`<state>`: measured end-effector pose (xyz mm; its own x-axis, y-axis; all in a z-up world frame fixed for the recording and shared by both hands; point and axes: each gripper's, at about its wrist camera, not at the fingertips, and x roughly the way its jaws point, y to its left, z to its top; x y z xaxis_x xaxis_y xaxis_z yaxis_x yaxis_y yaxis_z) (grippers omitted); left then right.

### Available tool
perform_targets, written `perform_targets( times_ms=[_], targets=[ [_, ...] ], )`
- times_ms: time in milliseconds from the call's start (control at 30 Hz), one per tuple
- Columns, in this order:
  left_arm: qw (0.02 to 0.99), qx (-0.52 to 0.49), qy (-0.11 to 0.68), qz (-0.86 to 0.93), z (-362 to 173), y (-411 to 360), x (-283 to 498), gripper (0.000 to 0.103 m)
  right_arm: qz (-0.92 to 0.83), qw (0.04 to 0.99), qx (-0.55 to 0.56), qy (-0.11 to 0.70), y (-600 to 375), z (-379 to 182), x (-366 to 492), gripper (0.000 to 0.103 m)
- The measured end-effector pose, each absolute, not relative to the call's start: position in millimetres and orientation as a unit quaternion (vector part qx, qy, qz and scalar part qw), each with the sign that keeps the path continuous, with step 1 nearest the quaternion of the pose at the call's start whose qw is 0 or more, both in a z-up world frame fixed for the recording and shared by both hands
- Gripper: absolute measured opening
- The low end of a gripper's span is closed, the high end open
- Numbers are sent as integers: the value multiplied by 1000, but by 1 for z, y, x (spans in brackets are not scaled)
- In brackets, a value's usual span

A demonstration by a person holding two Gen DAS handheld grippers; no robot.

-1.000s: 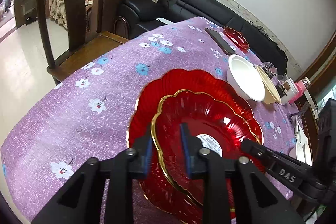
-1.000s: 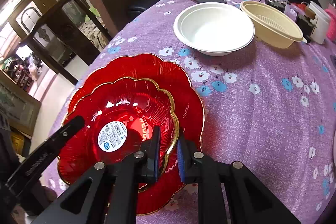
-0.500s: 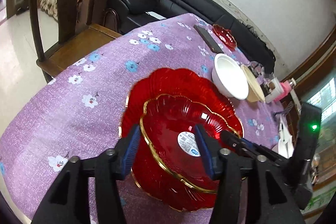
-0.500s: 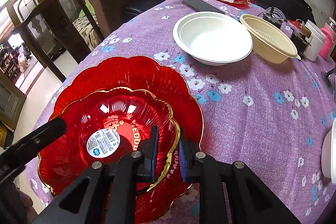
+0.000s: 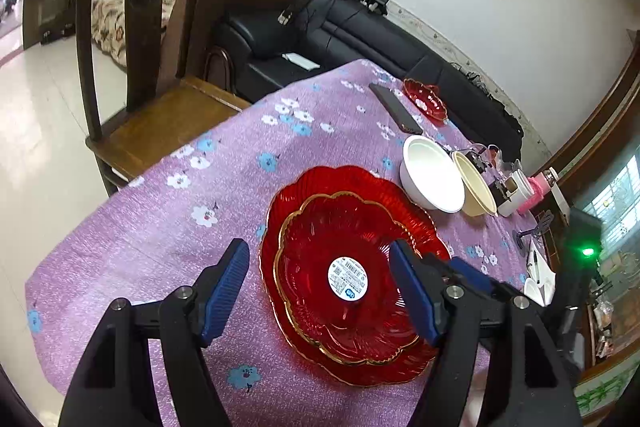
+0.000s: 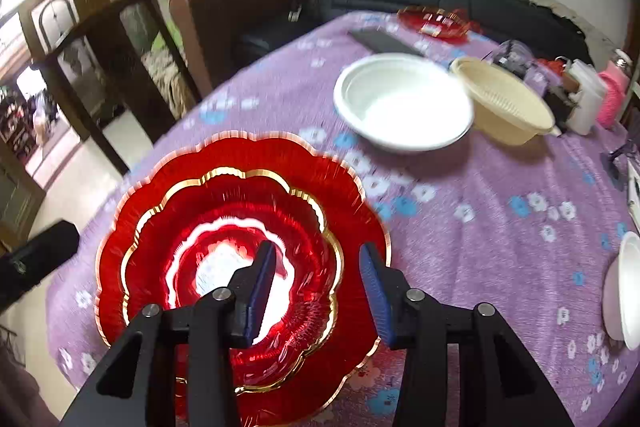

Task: Organize plates and bowls
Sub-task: 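Open both grippers and pull them back from the stacked plates, then move both grippers toward the white paper bowls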

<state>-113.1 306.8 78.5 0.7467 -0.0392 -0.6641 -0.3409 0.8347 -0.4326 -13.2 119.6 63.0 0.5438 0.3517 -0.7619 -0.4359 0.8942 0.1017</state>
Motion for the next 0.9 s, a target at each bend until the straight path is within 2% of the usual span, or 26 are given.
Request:
perform_targets(
  times_ms=[133, 200, 267, 333, 400, 533, 667, 900],
  targets=[
    [911, -241, 320, 98, 93, 296, -124, 72, 219, 895, -40, 386, 103, 86, -31, 52],
    [925, -213, 293, 114, 103, 286, -132, 72, 212, 908, -32, 360, 90, 98, -44, 62],
    [940, -179, 258, 136, 115, 273, -143, 79, 205, 918, -22, 338, 78, 108, -55, 68],
    [951, -145, 217, 165, 127, 260, -155, 95, 194, 930, -14, 313, 64, 117, -68, 70],
    [960, -111, 179, 187, 138, 244, -165, 103, 176, 942, -10, 286, 49, 122, -83, 73],
    [969, -71, 164, 169, 148, 216, -168, 103, 136, 961, -10, 243, 22, 126, -107, 87],
    [971, -49, 190, 138, 146, 186, -160, 103, 100, 969, 3, 225, -11, 119, -121, 89],
    [970, 3, 220, 101, 139, 129, -156, 103, 85, 955, 60, 276, -63, 98, -120, 89]
  ],
)
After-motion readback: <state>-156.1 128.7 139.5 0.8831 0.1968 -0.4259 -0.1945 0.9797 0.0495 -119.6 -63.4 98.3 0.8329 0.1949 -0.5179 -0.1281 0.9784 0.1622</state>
